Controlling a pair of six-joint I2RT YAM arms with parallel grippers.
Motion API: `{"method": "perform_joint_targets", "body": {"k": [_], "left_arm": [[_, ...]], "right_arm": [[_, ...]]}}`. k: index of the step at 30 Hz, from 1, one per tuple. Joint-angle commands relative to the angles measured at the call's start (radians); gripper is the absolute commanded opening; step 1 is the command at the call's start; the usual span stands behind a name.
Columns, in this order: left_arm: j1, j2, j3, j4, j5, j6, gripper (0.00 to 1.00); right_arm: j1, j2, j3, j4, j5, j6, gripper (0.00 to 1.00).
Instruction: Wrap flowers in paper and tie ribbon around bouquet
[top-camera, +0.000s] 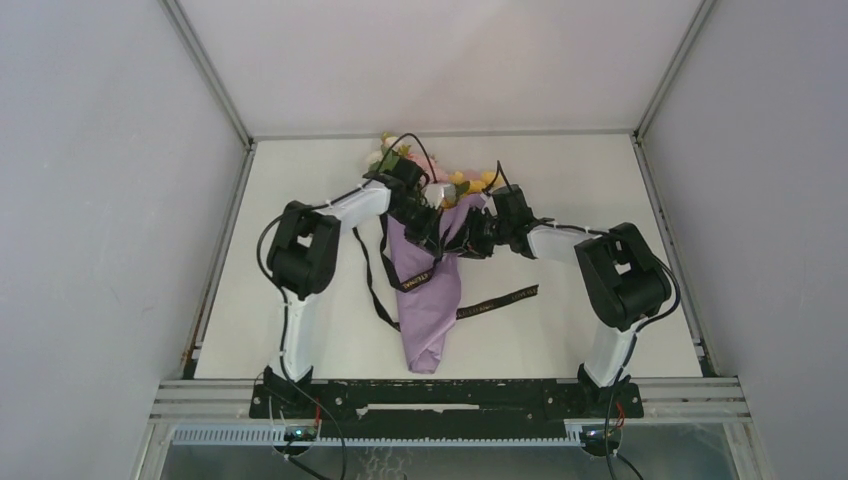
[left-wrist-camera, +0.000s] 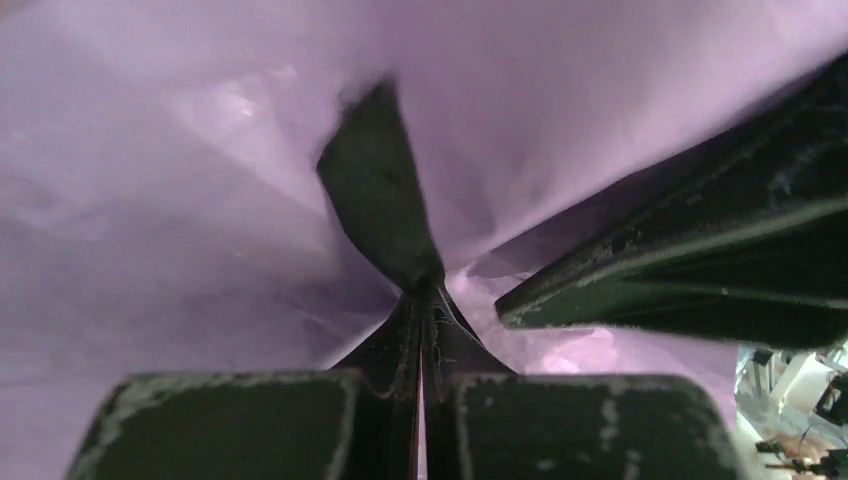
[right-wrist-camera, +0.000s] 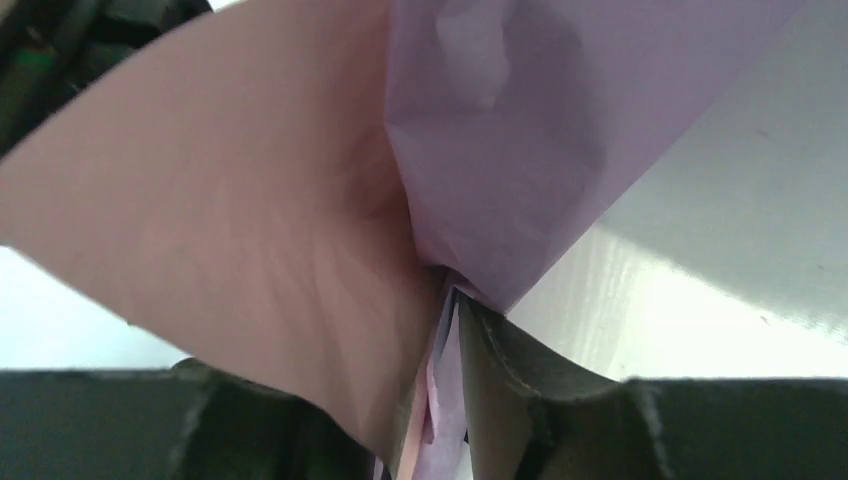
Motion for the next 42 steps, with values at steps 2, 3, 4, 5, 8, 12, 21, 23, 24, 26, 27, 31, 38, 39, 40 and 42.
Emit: {"method": "perform_joint_targets", "body": {"k": [2,3,4,5,8,12,21,23,24,26,27,31,38,39,40,42], "left_arm": [[-0.04,-0.014,0.031,0.004,-0.051,-0.014,0.0],[-0.04,0.003,0.029,0.003,-0.065,-0.014,0.0],[-0.04,0.017,0.026,0.002,-0.077,-0.014,0.0],[-0.041,0.03,0.02,0.002,-0.08,-0.013,0.0],[-0.041,0.051,0.003,0.013,-0.067,-0.017,0.0],[-0.04,0.05,-0.009,0.026,-0.062,-0.009,0.0],[-0.039,0.031,-0.049,0.066,-0.045,-0.024,0.0],[-0.04,0.023,-0.059,0.071,-0.051,-0.018,0.0],[-0.04,0.019,-0.062,0.073,-0.053,-0.016,0.0],[-0.04,0.013,-0.063,0.076,-0.055,-0.016,0.0],[-0.039,0.012,-0.063,0.077,-0.055,-0.016,0.0],[-0.04,0.005,-0.064,0.077,-0.057,-0.014,0.0],[-0.04,-0.006,-0.066,0.078,-0.068,-0.012,0.0],[-0.04,-0.006,-0.064,0.078,-0.07,-0.013,0.0],[-0.04,-0.007,-0.062,0.077,-0.074,-0.014,0.0],[-0.04,-0.008,-0.058,0.077,-0.081,-0.013,0.0]], "right_arm": [[-0.008,-0.097,-0.002,-0.091,0.116,-0.107,0.43],[-0.014,-0.13,-0.002,-0.128,0.132,-0.133,0.44],[-0.02,-0.164,-0.003,-0.17,0.145,-0.161,0.44],[-0.027,-0.199,-0.002,-0.24,0.161,-0.192,0.45],[-0.052,-0.321,0.007,-0.454,0.261,-0.322,0.46],[-0.102,-0.403,0.073,-0.706,0.283,-0.556,0.47],[0.096,-0.521,-0.065,-0.684,0.104,-1.653,0.63],[0.118,-0.465,-0.067,-0.739,0.088,-1.776,0.65],[0.121,-0.433,-0.063,-0.754,0.086,-1.79,0.65],[0.121,-0.375,-0.059,-0.758,0.089,-1.798,0.64],[0.121,-0.346,-0.059,-0.752,0.091,-1.799,0.64],[0.122,-0.243,-0.059,-0.693,0.099,-1.788,0.64],[0.151,-0.113,-0.059,-0.695,0.142,-1.785,0.62],[0.158,-0.101,-0.059,-0.705,0.158,-1.782,0.61],[0.167,-0.091,-0.059,-0.709,0.182,-1.773,0.59],[0.181,-0.079,-0.059,-0.708,0.234,-1.759,0.49]]}}
